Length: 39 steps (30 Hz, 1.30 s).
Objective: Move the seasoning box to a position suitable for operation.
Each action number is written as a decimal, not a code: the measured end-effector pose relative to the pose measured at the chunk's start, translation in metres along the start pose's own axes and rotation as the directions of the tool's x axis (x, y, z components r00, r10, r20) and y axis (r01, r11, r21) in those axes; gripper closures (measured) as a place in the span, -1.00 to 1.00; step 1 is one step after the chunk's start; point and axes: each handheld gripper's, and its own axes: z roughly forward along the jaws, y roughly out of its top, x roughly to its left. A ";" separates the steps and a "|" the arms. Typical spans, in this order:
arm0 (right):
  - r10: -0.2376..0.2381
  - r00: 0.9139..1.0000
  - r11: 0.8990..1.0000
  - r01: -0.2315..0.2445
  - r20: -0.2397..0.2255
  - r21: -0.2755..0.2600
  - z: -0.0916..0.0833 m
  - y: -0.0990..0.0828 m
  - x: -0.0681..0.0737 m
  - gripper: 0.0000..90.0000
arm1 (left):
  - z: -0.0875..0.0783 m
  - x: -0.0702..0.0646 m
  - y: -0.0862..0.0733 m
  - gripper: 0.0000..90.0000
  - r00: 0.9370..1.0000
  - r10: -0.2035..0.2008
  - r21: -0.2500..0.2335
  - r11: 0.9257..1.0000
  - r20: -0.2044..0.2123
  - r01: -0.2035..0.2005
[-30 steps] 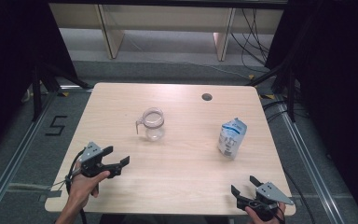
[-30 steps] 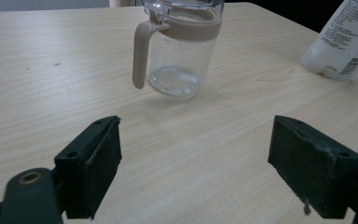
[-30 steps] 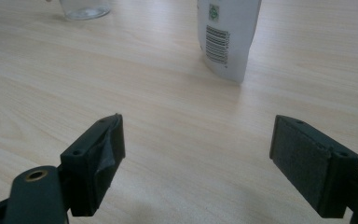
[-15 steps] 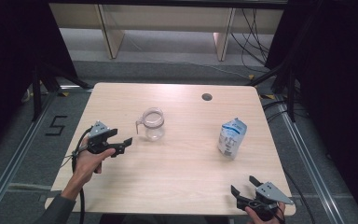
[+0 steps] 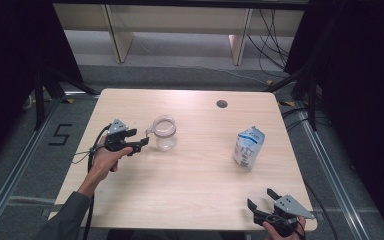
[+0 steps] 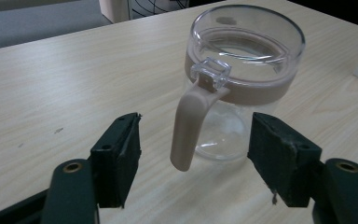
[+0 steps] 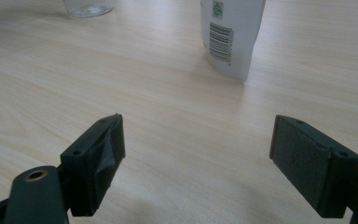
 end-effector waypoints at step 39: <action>0.005 1.000 1.000 -0.005 0.001 0.004 0.001 0.000 0.001 -0.56 | 0.034 0.007 -0.006 0.63 0.989 0.144 0.001 0.990 0.029 -0.145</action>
